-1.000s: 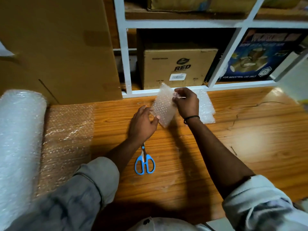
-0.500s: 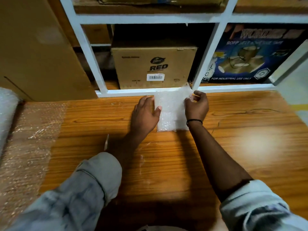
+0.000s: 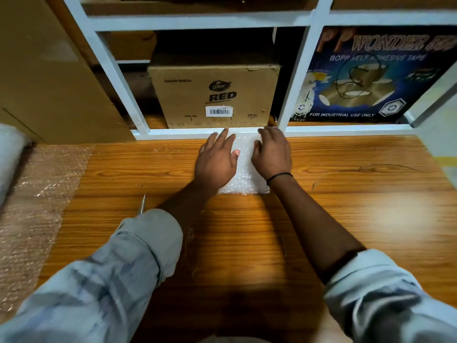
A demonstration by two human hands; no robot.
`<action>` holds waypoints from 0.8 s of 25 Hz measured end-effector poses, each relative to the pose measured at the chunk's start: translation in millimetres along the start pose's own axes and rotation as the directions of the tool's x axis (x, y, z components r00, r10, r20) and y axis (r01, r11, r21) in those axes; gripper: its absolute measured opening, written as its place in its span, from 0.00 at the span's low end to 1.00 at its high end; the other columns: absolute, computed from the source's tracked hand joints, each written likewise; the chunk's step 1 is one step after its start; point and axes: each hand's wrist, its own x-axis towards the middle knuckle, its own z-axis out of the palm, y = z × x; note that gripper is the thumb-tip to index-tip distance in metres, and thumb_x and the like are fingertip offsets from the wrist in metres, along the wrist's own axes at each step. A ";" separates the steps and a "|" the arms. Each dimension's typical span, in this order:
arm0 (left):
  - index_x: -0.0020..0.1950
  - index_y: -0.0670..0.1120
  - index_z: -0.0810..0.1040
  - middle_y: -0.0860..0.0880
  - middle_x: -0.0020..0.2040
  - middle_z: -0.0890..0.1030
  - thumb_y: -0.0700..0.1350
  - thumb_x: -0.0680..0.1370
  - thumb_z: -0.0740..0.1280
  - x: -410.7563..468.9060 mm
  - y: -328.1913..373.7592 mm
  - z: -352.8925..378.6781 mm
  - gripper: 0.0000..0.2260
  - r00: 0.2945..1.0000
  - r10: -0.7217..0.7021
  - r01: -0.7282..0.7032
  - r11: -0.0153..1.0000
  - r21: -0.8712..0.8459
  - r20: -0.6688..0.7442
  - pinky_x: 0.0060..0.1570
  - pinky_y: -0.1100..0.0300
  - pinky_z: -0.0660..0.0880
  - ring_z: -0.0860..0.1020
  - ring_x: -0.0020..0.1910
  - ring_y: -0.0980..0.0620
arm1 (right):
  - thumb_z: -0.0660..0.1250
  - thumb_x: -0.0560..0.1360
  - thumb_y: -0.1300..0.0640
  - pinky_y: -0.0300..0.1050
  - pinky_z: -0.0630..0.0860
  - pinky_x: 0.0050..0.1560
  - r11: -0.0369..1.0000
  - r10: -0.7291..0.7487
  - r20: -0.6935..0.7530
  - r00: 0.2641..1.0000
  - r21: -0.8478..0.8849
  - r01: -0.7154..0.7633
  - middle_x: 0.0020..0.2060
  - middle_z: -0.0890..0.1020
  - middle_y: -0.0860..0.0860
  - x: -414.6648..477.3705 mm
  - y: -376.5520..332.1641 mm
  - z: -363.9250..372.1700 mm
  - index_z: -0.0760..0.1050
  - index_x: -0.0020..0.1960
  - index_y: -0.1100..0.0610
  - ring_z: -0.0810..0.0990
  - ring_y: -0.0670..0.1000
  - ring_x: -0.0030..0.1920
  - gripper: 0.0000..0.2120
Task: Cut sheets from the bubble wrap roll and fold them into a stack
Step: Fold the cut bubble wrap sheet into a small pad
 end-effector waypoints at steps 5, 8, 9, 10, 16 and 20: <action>0.85 0.47 0.49 0.50 0.85 0.46 0.56 0.87 0.47 16.9 -10.6 13.1 0.27 0.967 0.131 -0.163 0.978 0.134 0.220 0.81 0.44 0.43 0.42 0.83 0.43 | 0.51 0.86 0.50 0.62 0.56 0.79 0.980 -0.100 0.389 0.916 -0.119 0.157 0.78 0.68 0.59 9.3 3.9 22.1 0.67 0.77 0.57 0.60 0.61 0.80 0.23; 0.85 0.48 0.46 0.50 0.85 0.45 0.61 0.86 0.44 10.7 -25.3 26.2 0.30 0.959 0.075 -0.125 0.977 0.170 0.272 0.80 0.43 0.37 0.38 0.83 0.43 | 0.49 0.87 0.48 0.61 0.49 0.81 0.958 -0.184 0.468 0.864 -0.109 0.264 0.81 0.63 0.57 9.0 7.7 28.4 0.62 0.80 0.55 0.55 0.60 0.82 0.25; 0.85 0.48 0.45 0.50 0.85 0.45 0.62 0.86 0.43 7.3 -29.0 30.6 0.31 0.959 0.058 -0.111 0.978 0.178 0.279 0.80 0.42 0.36 0.38 0.83 0.43 | 0.49 0.87 0.47 0.61 0.48 0.81 0.953 -0.205 0.480 0.853 -0.099 0.285 0.81 0.62 0.57 8.1 9.0 30.7 0.61 0.81 0.55 0.54 0.59 0.82 0.25; 0.85 0.48 0.44 0.50 0.85 0.44 0.63 0.85 0.43 4.8 -31.3 34.3 0.32 0.957 0.044 -0.098 0.979 0.178 0.285 0.79 0.41 0.36 0.37 0.83 0.43 | 0.48 0.87 0.46 0.61 0.47 0.81 0.951 -0.217 0.487 0.846 -0.088 0.295 0.81 0.61 0.57 6.9 10.9 32.9 0.60 0.82 0.54 0.53 0.59 0.82 0.26; 0.85 0.47 0.43 0.47 0.85 0.44 0.63 0.85 0.44 1.1 -35.0 47.7 0.33 0.963 0.055 -0.101 0.981 0.166 0.264 0.79 0.41 0.38 0.40 0.83 0.42 | 0.46 0.87 0.43 0.56 0.43 0.81 0.954 -0.224 0.505 0.834 -0.061 0.294 0.83 0.56 0.53 0.1 20.0 38.2 0.55 0.83 0.52 0.49 0.55 0.83 0.27; 0.84 0.47 0.40 0.43 0.84 0.41 0.63 0.85 0.44 -1.0 -32.5 50.9 0.33 0.962 0.024 -0.064 0.988 0.138 0.272 0.80 0.44 0.39 0.41 0.83 0.43 | 0.44 0.87 0.43 0.54 0.42 0.81 0.954 -0.212 0.505 0.837 -0.077 0.288 0.83 0.55 0.52 -2.4 20.6 37.7 0.54 0.84 0.51 0.48 0.54 0.83 0.28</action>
